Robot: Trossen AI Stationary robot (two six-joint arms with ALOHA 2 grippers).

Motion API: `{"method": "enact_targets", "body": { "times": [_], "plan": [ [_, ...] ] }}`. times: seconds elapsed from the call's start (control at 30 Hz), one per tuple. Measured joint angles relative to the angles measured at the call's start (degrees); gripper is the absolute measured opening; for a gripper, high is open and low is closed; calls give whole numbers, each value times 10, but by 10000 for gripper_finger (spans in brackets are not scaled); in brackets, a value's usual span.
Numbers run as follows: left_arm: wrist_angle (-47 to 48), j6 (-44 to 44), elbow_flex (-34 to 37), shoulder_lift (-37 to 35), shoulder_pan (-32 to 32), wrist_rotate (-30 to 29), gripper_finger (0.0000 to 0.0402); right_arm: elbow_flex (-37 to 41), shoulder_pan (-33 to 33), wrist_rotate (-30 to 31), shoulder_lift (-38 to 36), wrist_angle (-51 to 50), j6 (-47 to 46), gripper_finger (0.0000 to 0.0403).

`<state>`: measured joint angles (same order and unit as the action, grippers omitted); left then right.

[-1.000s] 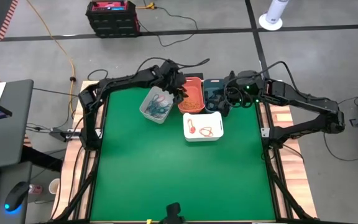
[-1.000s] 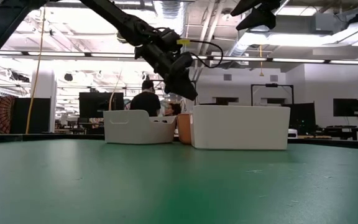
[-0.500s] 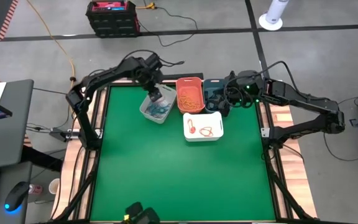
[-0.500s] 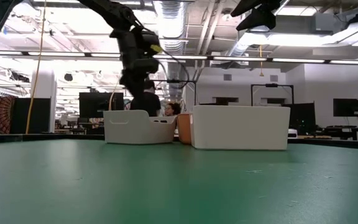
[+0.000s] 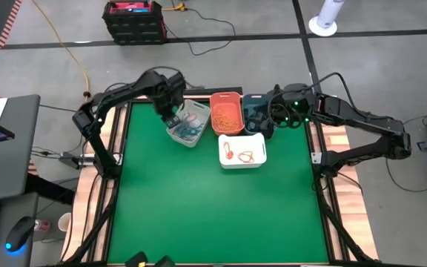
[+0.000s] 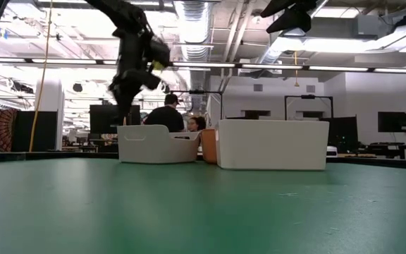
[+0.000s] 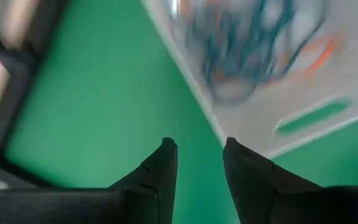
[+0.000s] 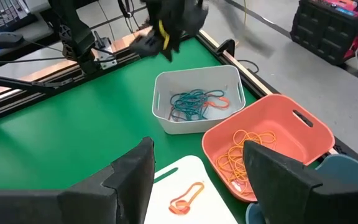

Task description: Sort rubber bands into baskets

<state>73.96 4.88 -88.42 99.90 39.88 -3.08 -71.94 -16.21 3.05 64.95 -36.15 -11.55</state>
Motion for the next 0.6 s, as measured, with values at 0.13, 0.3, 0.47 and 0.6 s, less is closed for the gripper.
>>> {"method": "enact_targets", "body": {
  "times": [0.13,0.3,0.47,0.6],
  "plan": [
    [2,-13,66,0,0,-13,120,0,0,0,0,9,1,269],
    [-27,-18,129,1,-14,15,120,0,1,0,0,8,5,269],
    [-76,-34,140,0,-35,39,120,0,1,0,0,5,9,269],
    [-132,-48,140,-7,-52,51,120,0,1,-1,0,5,9,269]
  ]
}}
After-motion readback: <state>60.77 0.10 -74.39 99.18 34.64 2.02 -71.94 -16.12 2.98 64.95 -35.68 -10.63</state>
